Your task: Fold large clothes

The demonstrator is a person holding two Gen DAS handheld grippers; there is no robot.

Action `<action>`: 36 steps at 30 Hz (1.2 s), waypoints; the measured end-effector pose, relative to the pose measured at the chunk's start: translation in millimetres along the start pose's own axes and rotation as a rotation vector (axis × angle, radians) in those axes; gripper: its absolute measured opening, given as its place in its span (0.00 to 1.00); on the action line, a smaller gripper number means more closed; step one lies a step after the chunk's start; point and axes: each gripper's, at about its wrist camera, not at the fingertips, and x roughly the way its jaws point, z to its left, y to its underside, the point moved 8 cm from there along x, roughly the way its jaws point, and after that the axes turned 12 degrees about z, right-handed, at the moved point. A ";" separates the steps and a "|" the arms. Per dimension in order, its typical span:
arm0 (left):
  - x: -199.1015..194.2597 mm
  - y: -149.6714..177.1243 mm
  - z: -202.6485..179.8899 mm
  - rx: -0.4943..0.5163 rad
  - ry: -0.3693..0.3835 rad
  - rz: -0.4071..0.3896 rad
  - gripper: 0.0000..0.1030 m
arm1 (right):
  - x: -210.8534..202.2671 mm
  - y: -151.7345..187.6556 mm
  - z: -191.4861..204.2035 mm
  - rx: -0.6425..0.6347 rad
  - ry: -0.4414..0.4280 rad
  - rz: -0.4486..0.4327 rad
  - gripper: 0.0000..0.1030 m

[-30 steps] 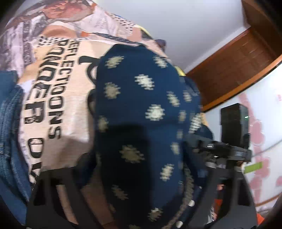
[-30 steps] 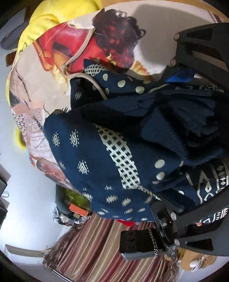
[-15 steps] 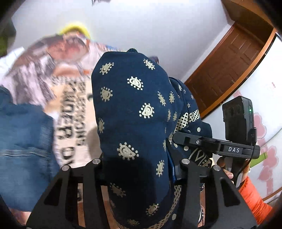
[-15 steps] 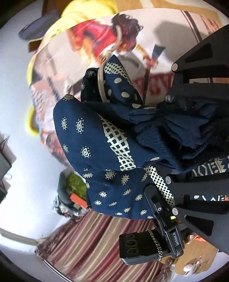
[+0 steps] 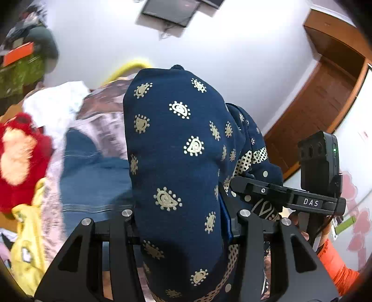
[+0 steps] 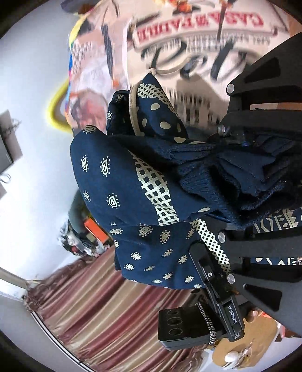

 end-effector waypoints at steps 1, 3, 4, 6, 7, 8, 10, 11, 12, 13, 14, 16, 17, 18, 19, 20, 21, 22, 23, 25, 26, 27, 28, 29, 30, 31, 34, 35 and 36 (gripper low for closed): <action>-0.9 1.7 12.9 -0.011 -0.008 0.005 0.46 | 13.1 -1.9 6.7 0.003 -0.005 0.010 0.37; 1.8 3.7 43.5 -0.042 -0.020 0.025 0.46 | 43.9 -1.9 13.0 0.017 -0.021 0.043 0.37; 5.2 4.7 57.2 -0.060 -0.021 0.035 0.46 | 57.7 -1.7 14.7 0.024 -0.025 0.058 0.37; 18.0 9.3 87.9 -0.109 -0.013 0.063 0.46 | 92.1 -1.8 13.9 0.041 -0.027 0.094 0.37; 23.5 11.9 102.0 -0.129 -0.008 0.078 0.46 | 105.6 -1.0 11.3 0.048 -0.026 0.108 0.37; 32.3 14.6 115.9 -0.150 -0.002 0.095 0.46 | 124.0 -0.1 8.2 0.058 -0.021 0.128 0.37; 53.9 20.9 145.9 -0.188 0.006 0.132 0.47 | 148.7 0.4 -0.5 0.072 -0.009 0.156 0.37; 62.1 23.0 153.9 -0.200 0.005 0.146 0.47 | 162.7 -0.3 -5.9 0.075 0.007 0.172 0.37; 72.8 25.3 165.4 -0.212 0.001 0.157 0.50 | 178.4 -0.4 -12.5 0.069 0.038 0.194 0.37; 79.3 27.1 172.5 -0.220 -0.005 0.154 0.55 | 187.1 0.1 -19.2 0.065 0.059 0.206 0.38; 83.1 27.1 179.2 -0.229 -0.001 0.137 0.58 | 194.2 0.4 -24.0 0.058 0.077 0.209 0.41; 85.8 27.5 185.7 -0.246 0.046 0.118 0.62 | 197.9 -3.9 -28.5 0.028 0.086 0.192 0.44; 85.6 28.6 187.3 -0.253 0.064 0.119 0.62 | 197.8 -5.2 -29.7 0.005 0.093 0.194 0.47; 84.4 30.4 187.6 -0.252 0.065 0.120 0.64 | 196.1 -2.8 -30.4 -0.016 0.104 0.202 0.49; 82.0 31.6 186.1 -0.244 0.050 0.119 0.65 | 193.5 -3.0 -28.2 -0.035 0.118 0.208 0.52; 76.5 33.4 182.4 -0.226 0.016 0.114 0.65 | 186.3 -3.9 -27.4 -0.058 0.148 0.209 0.58; 71.3 34.2 180.4 -0.203 -0.032 0.102 0.65 | 179.5 -3.3 -23.9 -0.075 0.185 0.200 0.61; 61.5 34.2 172.4 -0.177 -0.082 0.088 0.65 | 172.1 -4.5 -19.7 -0.092 0.217 0.181 0.64; 53.9 35.5 167.9 -0.144 -0.136 0.078 0.65 | 162.6 -5.2 -14.7 -0.115 0.245 0.156 0.64; 39.2 40.7 158.2 -0.076 -0.216 0.060 0.66 | 143.9 -4.9 -4.2 -0.159 0.282 0.112 0.65; 30.1 44.8 151.8 -0.047 -0.246 0.047 0.67 | 137.1 -3.4 0.6 -0.171 0.290 0.100 0.65; 21.2 49.4 145.5 -0.026 -0.268 0.031 0.68 | 130.4 -1.1 6.4 -0.185 0.296 0.088 0.65; 15.8 53.6 141.9 -0.017 -0.277 0.019 0.71 | 124.2 1.8 13.2 -0.202 0.297 0.072 0.65; 10.2 59.5 136.2 -0.008 -0.280 0.008 0.74 | 119.8 5.5 19.8 -0.222 0.301 0.055 0.65; 7.0 67.4 130.0 0.005 -0.271 -0.002 0.80 | 117.9 9.5 24.9 -0.238 0.311 0.045 0.66; 7.5 72.5 126.8 0.014 -0.267 -0.004 0.88 | 118.2 14.0 28.4 -0.254 0.322 0.041 0.69; 17.7 97.5 118.8 0.045 -0.308 0.030 0.90 | 132.3 31.2 31.0 -0.306 0.370 0.060 0.74; 24.9 102.8 120.5 0.046 -0.329 0.039 0.90 | 141.1 37.8 26.7 -0.321 0.392 0.086 0.74; 30.6 107.8 123.1 0.039 -0.331 0.044 0.91 | 152.9 46.1 16.6 -0.332 0.427 0.127 0.74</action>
